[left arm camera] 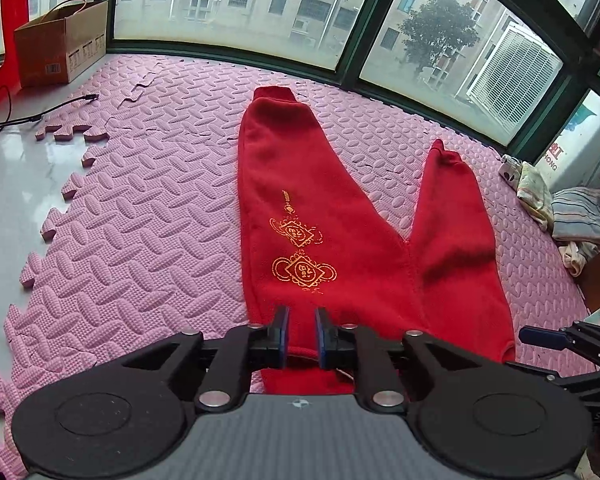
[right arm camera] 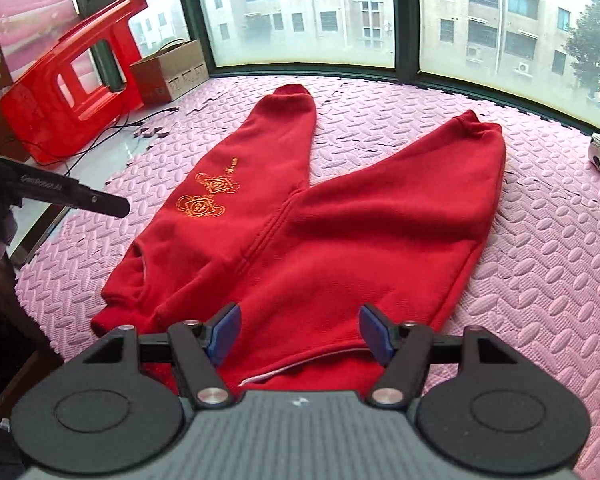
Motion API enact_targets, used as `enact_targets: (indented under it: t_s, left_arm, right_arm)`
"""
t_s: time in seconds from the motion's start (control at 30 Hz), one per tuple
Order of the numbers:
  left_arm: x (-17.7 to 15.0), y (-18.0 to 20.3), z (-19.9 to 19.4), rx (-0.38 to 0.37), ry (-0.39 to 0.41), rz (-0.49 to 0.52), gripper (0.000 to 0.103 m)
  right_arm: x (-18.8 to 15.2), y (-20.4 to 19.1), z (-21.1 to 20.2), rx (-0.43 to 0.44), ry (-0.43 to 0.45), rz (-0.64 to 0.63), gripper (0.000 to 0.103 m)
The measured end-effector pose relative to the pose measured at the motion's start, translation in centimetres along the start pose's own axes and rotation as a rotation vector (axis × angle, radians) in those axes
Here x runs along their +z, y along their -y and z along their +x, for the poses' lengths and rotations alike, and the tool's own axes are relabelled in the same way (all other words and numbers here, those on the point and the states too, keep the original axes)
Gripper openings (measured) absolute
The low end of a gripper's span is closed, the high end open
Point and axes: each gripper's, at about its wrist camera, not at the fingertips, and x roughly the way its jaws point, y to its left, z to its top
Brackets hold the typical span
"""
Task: Fold clothes
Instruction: 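Lay the sweatpants flat, pulling the waistband back with both grippers, then grasp one leg cuff with the right gripper while the left gripper holds the waistband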
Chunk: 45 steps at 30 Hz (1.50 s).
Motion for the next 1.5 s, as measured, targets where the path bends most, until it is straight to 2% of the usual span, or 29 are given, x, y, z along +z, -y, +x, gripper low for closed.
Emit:
enact_targets:
  t_s: [0.13, 0.2, 0.27, 0.47, 0.6, 0.83, 0.97, 1.13, 1.23, 1.37, 1.5]
  left_arm:
    - [-0.4, 1.2, 2.3, -0.033, -0.038, 0.006, 0.024]
    - [-0.8, 1.7, 3.4, -0.02, -0.057, 0.024, 0.028]
    - [-1.2, 1.9, 4.1, -0.011, -0.076, 0.036, 0.039]
    - [-2.0, 1.9, 4.5, -0.012, -0.079, 0.048, 0.054]
    - [-2.0, 2.0, 4.4, -0.01, -0.079, 0.055, 0.057]
    - [-2.2, 2.1, 4.6, -0.001, -0.078, 0.062, 0.059]
    - [-2.2, 2.2, 4.7, 0.003, -0.081, 0.072, 0.06]
    - [-2.2, 2.6, 4.9, 0.014, -0.084, 0.085, 0.064]
    - [-2.2, 2.7, 5.0, 0.014, -0.086, 0.088, 0.064]
    - [-2.1, 2.6, 5.0, 0.01, -0.091, 0.09, 0.065]
    - [-1.8, 2.5, 4.8, 0.002, -0.096, 0.089, 0.065]
  right_arm:
    - [-0.4, 0.2, 1.3, -0.047, -0.002, 0.011, 0.067]
    - [-1.0, 0.2, 1.7, -0.075, -0.01, 0.0, 0.067]
    - [-1.5, 0.2, 1.8, -0.09, -0.021, -0.01, 0.067]
    - [-2.3, 0.7, 1.5, -0.104, -0.041, -0.011, 0.071]
    - [-1.4, 1.3, 0.9, -0.111, -0.003, 0.003, 0.071]
    - [-0.9, 2.7, 2.7, -0.111, -0.045, 0.022, 0.071]
    - [0.4, 3.3, 2.4, -0.127, -0.022, 0.019, 0.071]
    - [3.9, 5.3, 4.0, -0.152, 0.047, 0.019, 0.069]
    - [5.8, 6.4, 5.8, -0.15, 0.055, 0.025, 0.064]
    - [6.4, 7.7, 8.0, -0.18, 0.013, 0.008, 0.063]
    - [5.0, 9.2, 8.5, -0.219, -0.057, 0.009, 0.054]
